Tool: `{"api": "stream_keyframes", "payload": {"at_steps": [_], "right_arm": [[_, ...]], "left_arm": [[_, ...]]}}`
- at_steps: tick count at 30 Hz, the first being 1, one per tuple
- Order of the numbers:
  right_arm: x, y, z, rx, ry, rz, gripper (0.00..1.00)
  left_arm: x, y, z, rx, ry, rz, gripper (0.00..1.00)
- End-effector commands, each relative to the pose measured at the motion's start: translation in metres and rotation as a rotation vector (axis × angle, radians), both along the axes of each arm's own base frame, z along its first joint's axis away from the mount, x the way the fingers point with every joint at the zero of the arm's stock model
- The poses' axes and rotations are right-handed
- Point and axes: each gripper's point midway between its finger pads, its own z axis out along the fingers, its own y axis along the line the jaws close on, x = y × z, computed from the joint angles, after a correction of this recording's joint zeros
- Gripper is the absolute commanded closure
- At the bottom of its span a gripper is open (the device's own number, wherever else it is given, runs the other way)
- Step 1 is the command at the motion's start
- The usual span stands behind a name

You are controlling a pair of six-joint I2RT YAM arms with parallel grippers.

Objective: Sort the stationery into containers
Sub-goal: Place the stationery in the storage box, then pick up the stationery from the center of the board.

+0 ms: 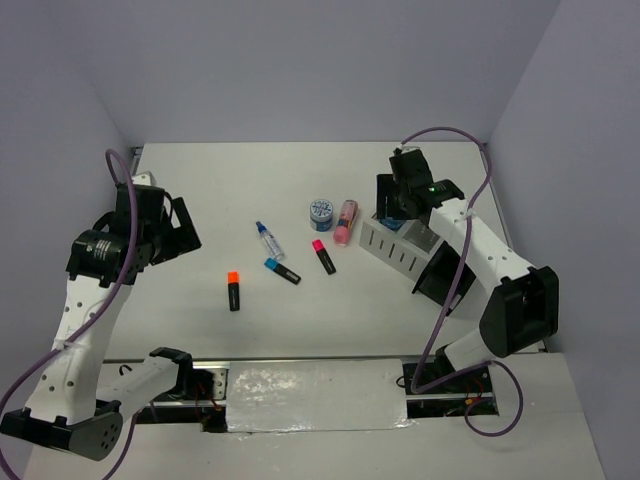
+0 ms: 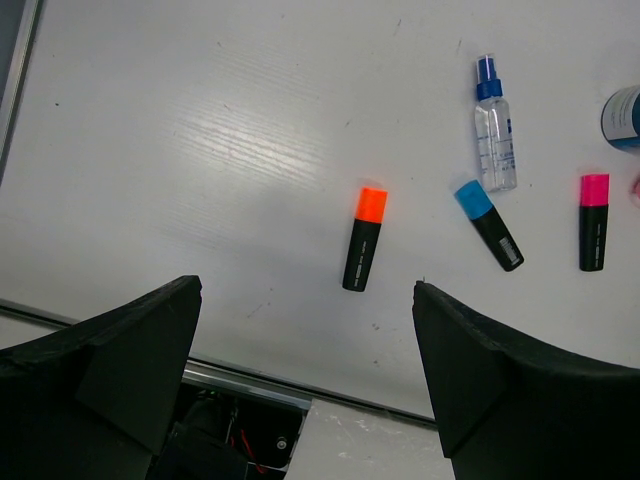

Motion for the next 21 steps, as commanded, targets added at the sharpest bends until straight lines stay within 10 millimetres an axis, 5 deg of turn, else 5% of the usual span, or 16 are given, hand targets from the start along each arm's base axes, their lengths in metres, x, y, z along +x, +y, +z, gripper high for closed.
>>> {"api": "stream_keyframes", "payload": {"at_steps": [1, 4, 12, 15, 21], "right_arm": [[0.01, 0.003, 0.007, 0.02, -0.044, 0.006, 0.74], [0.013, 0.001, 0.002, 0.01, -0.032, 0.002, 0.48], [0.014, 0.002, -0.001, 0.013, -0.013, -0.001, 0.21], [0.014, 0.005, 0.012, 0.022, -0.024, 0.013, 0.02], [0.018, 0.026, 0.059, 0.066, -0.109, 0.073, 0.0]], "left_arm": [[0.004, 0.0, 0.005, 0.002, -0.031, -0.012, 0.01], [0.004, 0.0, 0.003, 0.002, -0.026, -0.015, 0.01], [0.002, 0.002, 0.0, 0.015, -0.018, -0.014, 0.01], [0.0, 0.003, -0.002, 0.017, -0.012, -0.013, 0.01], [0.001, 0.002, -0.003, 0.012, -0.008, -0.013, 0.01]]}}
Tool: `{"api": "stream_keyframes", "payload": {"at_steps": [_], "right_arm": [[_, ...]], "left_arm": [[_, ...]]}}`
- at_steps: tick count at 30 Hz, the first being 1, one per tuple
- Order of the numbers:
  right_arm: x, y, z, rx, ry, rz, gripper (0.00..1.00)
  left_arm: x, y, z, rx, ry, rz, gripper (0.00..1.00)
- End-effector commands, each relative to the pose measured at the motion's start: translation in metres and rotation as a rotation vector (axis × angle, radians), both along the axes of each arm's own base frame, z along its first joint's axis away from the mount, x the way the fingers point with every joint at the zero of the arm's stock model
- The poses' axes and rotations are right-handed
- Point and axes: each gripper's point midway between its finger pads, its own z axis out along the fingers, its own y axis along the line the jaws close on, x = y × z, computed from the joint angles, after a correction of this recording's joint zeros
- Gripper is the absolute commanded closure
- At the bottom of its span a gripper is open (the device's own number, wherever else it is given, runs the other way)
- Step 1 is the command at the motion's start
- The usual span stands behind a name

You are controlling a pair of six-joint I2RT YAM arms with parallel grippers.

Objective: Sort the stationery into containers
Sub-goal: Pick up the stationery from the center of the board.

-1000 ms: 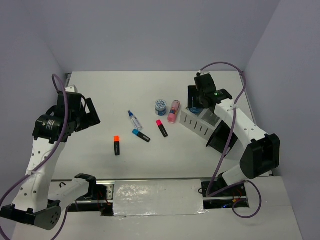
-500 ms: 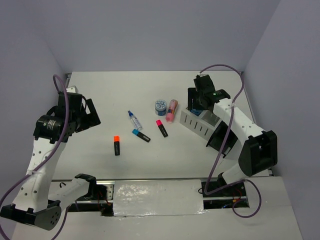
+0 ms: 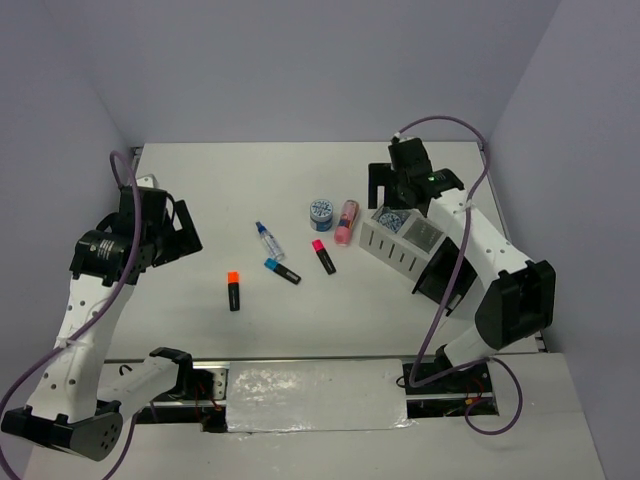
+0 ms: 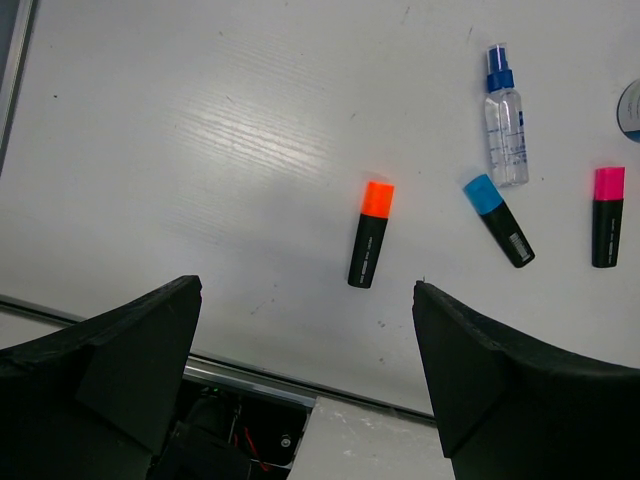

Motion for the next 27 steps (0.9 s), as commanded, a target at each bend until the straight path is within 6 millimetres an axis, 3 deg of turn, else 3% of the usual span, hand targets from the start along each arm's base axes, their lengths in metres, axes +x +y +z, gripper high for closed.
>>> {"api": "stream_keyframes", "payload": {"at_steps": [1, 3, 4, 5, 6, 7, 8, 9, 10, 12, 13, 15, 19, 23, 27], "right_arm": [[0.01, 0.026, 0.059, 0.066, -0.148, 0.074, 0.0], [0.013, 0.064, 0.073, 0.109, -0.189, 0.195, 0.0], [0.015, 0.074, 0.075, 0.092, -0.195, 0.23, 0.0], [0.021, 0.092, 0.057, 0.056, -0.155, 0.262, 0.0], [0.028, 0.102, 0.068, 0.044, -0.174, 0.277, 0.0], [0.034, 0.11, 0.063, 0.03, -0.161, 0.284, 0.0], [0.04, 0.125, 0.038, 0.008, -0.106, 0.31, 0.0], [0.049, 0.132, 0.045, 0.012, -0.123, 0.317, 0.0], [0.057, 0.141, 0.022, -0.012, -0.082, 0.331, 0.0], [0.065, 0.153, 0.017, -0.012, -0.074, 0.356, 0.0], [0.07, 0.157, -0.001, -0.032, -0.041, 0.368, 0.0], [0.076, 0.167, -0.005, -0.039, -0.051, 0.394, 0.0], [0.082, 0.174, -0.037, -0.075, -0.008, 0.435, 0.0], [0.076, 0.174, -0.069, -0.082, 0.062, 0.452, 0.0], [0.071, 0.181, -0.086, -0.054, 0.079, 0.482, 0.0]], "left_arm": [[0.002, 0.001, 0.005, 0.005, -0.03, -0.009, 0.01], [0.003, 0.001, 0.006, 0.003, -0.036, -0.008, 0.01], [0.004, 0.0, 0.006, 0.001, -0.034, -0.01, 0.01], [0.004, -0.001, 0.006, -0.001, -0.032, -0.016, 0.01], [0.005, -0.002, 0.006, -0.008, -0.029, -0.02, 0.01], [0.005, -0.003, 0.006, -0.011, -0.028, -0.023, 0.01], [0.006, -0.004, 0.007, -0.012, -0.028, -0.028, 0.01], [0.006, -0.004, 0.007, -0.013, -0.028, -0.031, 0.01], [0.006, -0.004, 0.008, -0.011, -0.03, -0.031, 0.01], [0.005, -0.002, 0.007, -0.001, -0.026, -0.028, 0.01], [0.005, -0.001, 0.008, 0.003, -0.023, -0.027, 0.01], [0.004, 0.001, 0.007, 0.018, -0.013, -0.022, 0.01], [0.003, 0.006, 0.005, 0.044, -0.001, -0.011, 0.01], [0.001, 0.009, -0.001, 0.055, 0.014, -0.005, 0.01], [-0.001, 0.01, -0.009, 0.064, 0.032, -0.003, 0.01]]}}
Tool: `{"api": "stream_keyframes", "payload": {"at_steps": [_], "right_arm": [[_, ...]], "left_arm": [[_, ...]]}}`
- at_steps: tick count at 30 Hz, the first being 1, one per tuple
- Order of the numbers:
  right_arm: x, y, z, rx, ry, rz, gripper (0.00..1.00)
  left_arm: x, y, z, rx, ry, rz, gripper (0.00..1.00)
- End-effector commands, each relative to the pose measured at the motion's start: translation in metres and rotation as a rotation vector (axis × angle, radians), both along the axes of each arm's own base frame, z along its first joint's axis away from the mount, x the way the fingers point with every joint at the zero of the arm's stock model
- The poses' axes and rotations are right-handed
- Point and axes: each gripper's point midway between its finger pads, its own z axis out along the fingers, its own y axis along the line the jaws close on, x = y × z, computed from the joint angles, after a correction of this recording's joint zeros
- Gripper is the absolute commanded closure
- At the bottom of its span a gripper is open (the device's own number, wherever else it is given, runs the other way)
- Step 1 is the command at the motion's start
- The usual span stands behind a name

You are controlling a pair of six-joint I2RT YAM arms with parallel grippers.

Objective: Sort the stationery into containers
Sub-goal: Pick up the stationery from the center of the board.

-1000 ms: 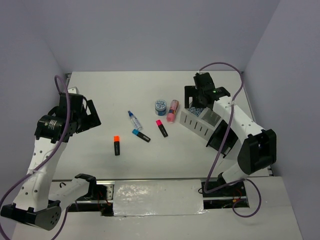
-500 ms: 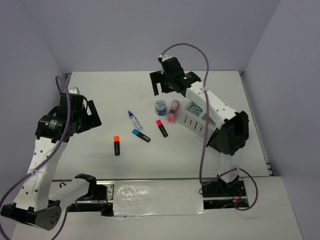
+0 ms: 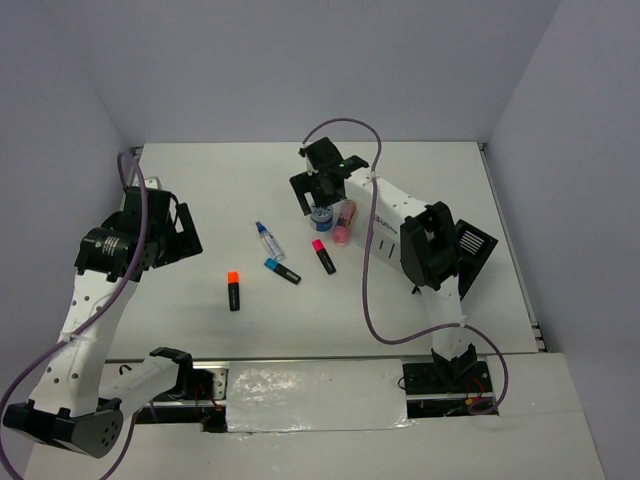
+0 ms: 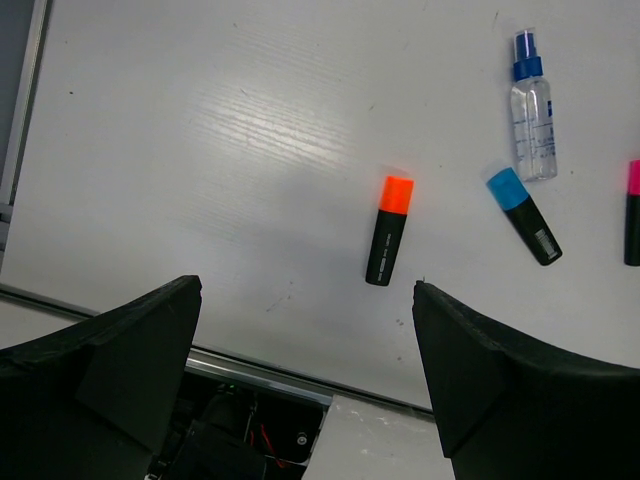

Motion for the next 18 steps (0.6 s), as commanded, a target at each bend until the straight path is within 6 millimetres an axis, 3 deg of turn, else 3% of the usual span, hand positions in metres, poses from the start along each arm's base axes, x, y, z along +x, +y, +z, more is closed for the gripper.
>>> {"api": "stream_keyframes", "payload": {"at_steps": [1, 13, 15, 16, 18], "right_arm": [[0.0, 0.013, 0.0, 0.037, -0.013, 0.048, 0.01], [0.01, 0.011, -0.027, -0.028, 0.034, 0.016, 0.1], [0.01, 0.01, -0.025, -0.022, 0.034, 0.02, 0.27], [0.009, 0.012, -0.023, -0.014, 0.032, 0.024, 0.47], [0.008, 0.024, 0.003, 0.058, -0.008, 0.052, 0.58]], "left_arm": [[-0.001, 0.006, -0.005, 0.03, 0.004, 0.007, 0.01], [0.01, 0.003, -0.012, 0.04, 0.023, -0.02, 0.01], [0.012, 0.003, -0.013, 0.043, 0.025, -0.021, 0.01], [0.013, 0.004, -0.012, 0.047, 0.025, -0.02, 0.01], [0.015, 0.004, -0.008, 0.048, 0.011, -0.017, 0.01]]}}
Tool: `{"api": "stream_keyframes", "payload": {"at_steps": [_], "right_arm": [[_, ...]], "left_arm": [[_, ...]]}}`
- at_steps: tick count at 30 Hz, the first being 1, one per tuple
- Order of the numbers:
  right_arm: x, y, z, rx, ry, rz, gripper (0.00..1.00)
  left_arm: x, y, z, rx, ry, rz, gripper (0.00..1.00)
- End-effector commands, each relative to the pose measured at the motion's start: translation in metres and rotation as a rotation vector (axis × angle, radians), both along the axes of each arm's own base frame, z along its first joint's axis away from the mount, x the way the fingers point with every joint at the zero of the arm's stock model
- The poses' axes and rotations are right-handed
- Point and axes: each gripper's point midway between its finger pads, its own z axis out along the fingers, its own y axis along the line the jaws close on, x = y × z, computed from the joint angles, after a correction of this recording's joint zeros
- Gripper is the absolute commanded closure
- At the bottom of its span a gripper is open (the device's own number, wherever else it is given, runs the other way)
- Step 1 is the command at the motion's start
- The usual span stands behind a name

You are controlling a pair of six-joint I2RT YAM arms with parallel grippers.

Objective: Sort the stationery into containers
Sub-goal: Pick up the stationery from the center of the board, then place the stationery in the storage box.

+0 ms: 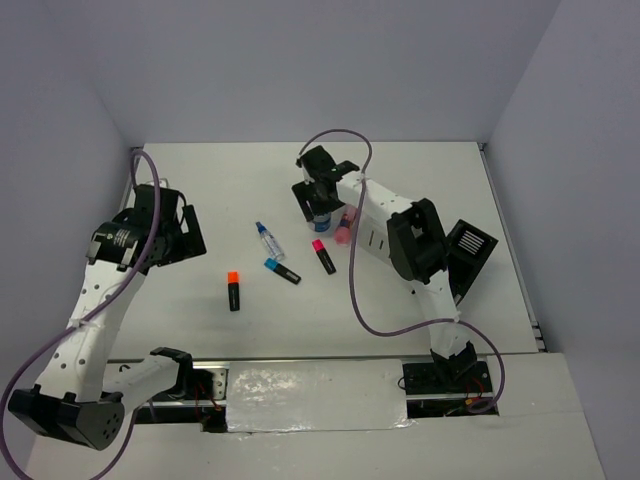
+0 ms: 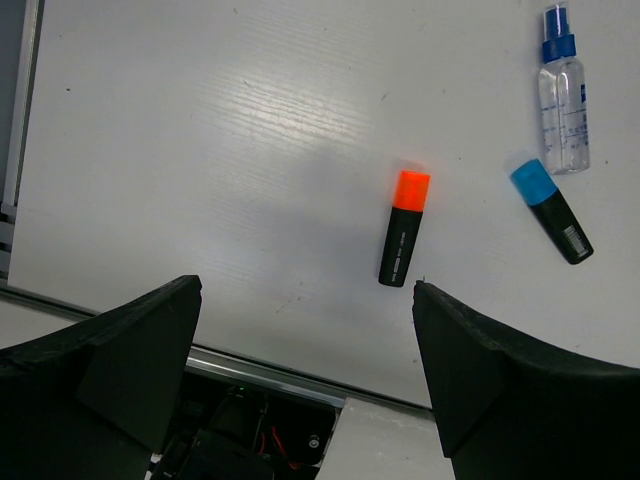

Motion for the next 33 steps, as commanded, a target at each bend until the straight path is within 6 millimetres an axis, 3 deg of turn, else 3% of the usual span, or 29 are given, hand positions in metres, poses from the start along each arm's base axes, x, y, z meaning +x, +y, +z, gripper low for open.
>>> {"api": "stream_keyframes", "payload": {"at_steps": [1, 2, 3, 4, 5, 7, 9, 11, 12, 13, 15, 16, 17, 18, 19, 20, 21, 22, 23, 28, 33], "right_arm": [[0.006, 0.024, 0.061, 0.124, -0.101, 0.047, 0.68], [0.007, 0.029, 0.088, 0.167, -0.152, 0.056, 0.77], [0.0, 0.042, 0.105, 0.222, -0.157, 0.097, 0.95], [-0.002, 0.048, 0.126, 0.264, -0.183, 0.11, 1.0], [-0.005, 0.053, 0.165, 0.337, -0.243, 0.121, 1.0], [-0.011, 0.056, 0.212, 0.424, -0.309, 0.147, 1.0], [-0.018, 0.038, 0.263, 0.456, -0.395, 0.118, 1.0], [-0.011, -0.013, 0.284, 0.402, -0.418, -0.037, 1.0], [-0.003, -0.045, 0.284, 0.38, -0.409, -0.12, 1.0], [-0.006, -0.077, 0.267, 0.296, -0.357, -0.225, 1.0], [-0.017, -0.119, 0.265, 0.218, -0.349, -0.318, 1.0], [-0.026, -0.153, 0.26, 0.155, -0.352, -0.398, 1.0], [-0.031, -0.165, 0.258, 0.144, -0.352, -0.423, 1.0], [-0.04, -0.175, 0.239, 0.124, -0.309, -0.433, 1.0], [-0.045, -0.182, 0.252, 0.176, -0.339, -0.427, 1.0], [-0.048, -0.184, 0.248, 0.186, -0.333, -0.421, 1.0], [-0.053, -0.187, 0.231, 0.174, -0.302, -0.413, 1.0], [-0.054, -0.187, 0.236, 0.185, -0.329, -0.394, 1.0], [-0.057, -0.188, 0.223, 0.184, -0.302, -0.385, 1.0], [-0.055, -0.186, 0.211, 0.226, -0.305, -0.371, 1.0], [-0.059, -0.18, 0.182, 0.234, -0.238, -0.367, 1.0]], "left_arm": [[0.011, 0.004, 0.015, 0.018, -0.057, 0.001, 0.01], [0.011, 0.005, 0.017, 0.023, -0.066, 0.008, 0.01], [0.012, 0.005, 0.019, 0.023, -0.074, 0.009, 0.01], [0.015, 0.005, 0.021, 0.023, -0.085, 0.009, 0.01], [0.016, 0.005, 0.022, 0.019, -0.093, 0.012, 0.01], [0.019, 0.004, 0.021, 0.014, -0.099, 0.012, 0.01], [0.022, 0.0, 0.019, 0.0, -0.098, 0.003, 0.01], [0.027, -0.004, 0.017, -0.013, -0.095, -0.01, 0.01], [0.029, -0.005, 0.017, -0.018, -0.093, -0.014, 0.01], [0.031, -0.006, 0.017, -0.021, -0.097, -0.016, 0.01], [0.033, -0.007, 0.018, -0.023, -0.103, -0.022, 0.01], [0.033, -0.007, 0.018, -0.021, -0.108, -0.021, 0.01], [0.035, -0.007, 0.018, -0.021, -0.116, -0.02, 0.01], [0.035, -0.007, 0.018, -0.022, -0.116, -0.025, 0.01], [0.036, -0.009, 0.015, -0.027, -0.116, -0.027, 0.01], [0.037, -0.01, 0.014, -0.03, -0.115, -0.031, 0.01], [0.038, -0.012, 0.012, -0.038, -0.106, -0.036, 0.01], [0.039, -0.013, 0.01, -0.041, -0.102, -0.041, 0.01], [0.039, -0.014, 0.008, -0.046, -0.095, -0.046, 0.01], [0.043, -0.021, 0.008, -0.067, -0.101, -0.075, 0.01], [0.042, -0.021, 0.009, -0.066, -0.098, -0.081, 0.01]]}}
